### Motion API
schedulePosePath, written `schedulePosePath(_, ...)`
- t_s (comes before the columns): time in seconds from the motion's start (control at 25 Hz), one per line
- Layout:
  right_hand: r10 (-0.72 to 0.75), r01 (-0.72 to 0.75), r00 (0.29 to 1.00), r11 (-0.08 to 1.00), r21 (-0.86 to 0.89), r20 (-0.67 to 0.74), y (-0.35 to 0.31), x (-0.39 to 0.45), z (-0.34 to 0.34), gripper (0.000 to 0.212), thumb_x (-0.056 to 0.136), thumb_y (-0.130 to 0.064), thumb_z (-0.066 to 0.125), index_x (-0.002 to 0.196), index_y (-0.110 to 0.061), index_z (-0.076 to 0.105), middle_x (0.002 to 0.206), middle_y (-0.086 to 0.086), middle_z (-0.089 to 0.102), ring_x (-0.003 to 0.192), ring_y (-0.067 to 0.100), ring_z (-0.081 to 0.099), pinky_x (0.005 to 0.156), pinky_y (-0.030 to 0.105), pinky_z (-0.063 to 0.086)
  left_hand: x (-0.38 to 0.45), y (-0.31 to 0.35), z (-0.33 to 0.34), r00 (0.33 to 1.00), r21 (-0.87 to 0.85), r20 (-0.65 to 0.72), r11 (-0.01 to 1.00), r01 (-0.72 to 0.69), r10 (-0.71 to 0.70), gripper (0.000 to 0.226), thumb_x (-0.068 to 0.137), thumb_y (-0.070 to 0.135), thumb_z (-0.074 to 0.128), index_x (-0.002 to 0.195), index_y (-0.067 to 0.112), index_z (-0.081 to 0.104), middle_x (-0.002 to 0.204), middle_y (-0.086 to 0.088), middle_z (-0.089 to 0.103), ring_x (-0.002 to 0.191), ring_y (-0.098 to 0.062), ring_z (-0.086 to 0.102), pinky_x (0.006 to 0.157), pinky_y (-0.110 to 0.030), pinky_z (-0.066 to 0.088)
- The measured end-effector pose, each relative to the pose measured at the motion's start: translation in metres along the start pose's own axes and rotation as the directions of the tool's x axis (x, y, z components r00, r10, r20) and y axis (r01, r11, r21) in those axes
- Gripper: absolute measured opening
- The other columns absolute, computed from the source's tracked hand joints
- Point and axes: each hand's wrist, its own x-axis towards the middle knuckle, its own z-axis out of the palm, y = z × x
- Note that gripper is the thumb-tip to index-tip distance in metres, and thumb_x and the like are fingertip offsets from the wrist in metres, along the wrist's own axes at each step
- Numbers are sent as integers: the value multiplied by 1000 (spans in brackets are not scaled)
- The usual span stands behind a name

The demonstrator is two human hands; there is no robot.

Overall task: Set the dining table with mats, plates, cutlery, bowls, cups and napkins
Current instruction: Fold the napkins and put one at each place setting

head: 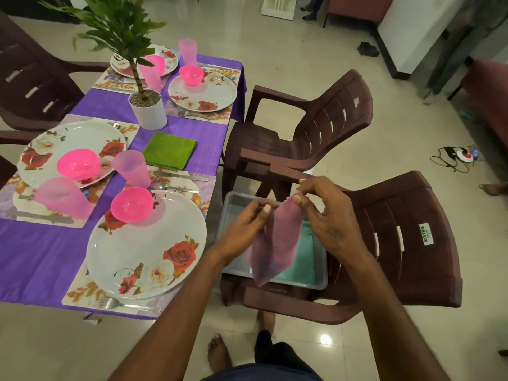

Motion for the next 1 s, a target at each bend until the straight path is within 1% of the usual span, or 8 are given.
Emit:
schedulePosePath(0.12,29,-28,999,999,29,-17,3,1,-8,7,99,-23,60,104,-28,61,101,-13,66,100,-7,59,78,8,47,0,-18,0,996,107,81,994,18,-27,53,88,61,64,132,33,52,128,16,61,121,-6,59,106,-42,52)
schedulePosePath(0.2,42,-40,998,999,36,-47,7,2,-14,11,99,-31,58,109,-31,61,101,-14,66,99,-2,62,81,18,53,3,-30,1,988,147,142,988,45,-66,74,76,66,76,137,36,49,136,13,60,124,-9,59,106,-45,52)
schedulePosePath(0.32,25,-25,1000,1000,6,-18,7,1,-25,17,97,-41,55,112,-36,60,101,-23,64,99,-2,63,83,20,52,9,-43,4,972,163,221,986,43,-79,82,75,55,82,145,36,44,144,10,56,128,-14,58,107,-47,51)
schedulePosePath(0.48,-85,89,995,993,-79,51,2,-1,-50,17,100,-47,53,112,-39,61,97,-25,63,94,-3,63,80,17,49,19,-33,16,973,256,213,956,-143,89,85,84,37,82,150,50,30,156,16,33,128,-13,52,100,-37,56)
schedulePosePath(0.56,-107,111,992,992,-64,62,1,-3,-62,13,100,-43,57,112,-39,61,98,-24,64,91,-2,64,79,14,50,24,-28,24,965,280,237,943,-179,113,88,85,35,81,151,53,25,159,17,30,126,-9,51,99,-35,54)
schedulePosePath(0.68,-69,71,994,997,-17,82,1,-6,-76,14,96,-35,61,109,-32,63,97,-21,68,95,-5,63,81,7,48,27,-26,40,942,306,326,933,-188,83,77,88,38,77,148,54,31,150,10,42,124,-9,48,101,-33,50)
schedulePosePath(0.88,-40,40,999,999,-14,18,3,-9,-102,15,94,-24,62,107,-19,67,104,-18,67,94,-3,64,80,7,47,27,-31,57,931,310,356,929,-202,84,36,94,46,67,125,27,60,121,12,54,112,-11,48,97,-34,48)
schedulePosePath(1.0,-38,37,999,999,-15,-6,7,-11,-117,14,94,-22,64,106,-20,68,99,-14,69,94,4,66,79,13,50,26,-37,63,934,310,354,937,-161,44,40,94,45,66,126,24,58,120,12,55,112,-12,52,101,-43,50)
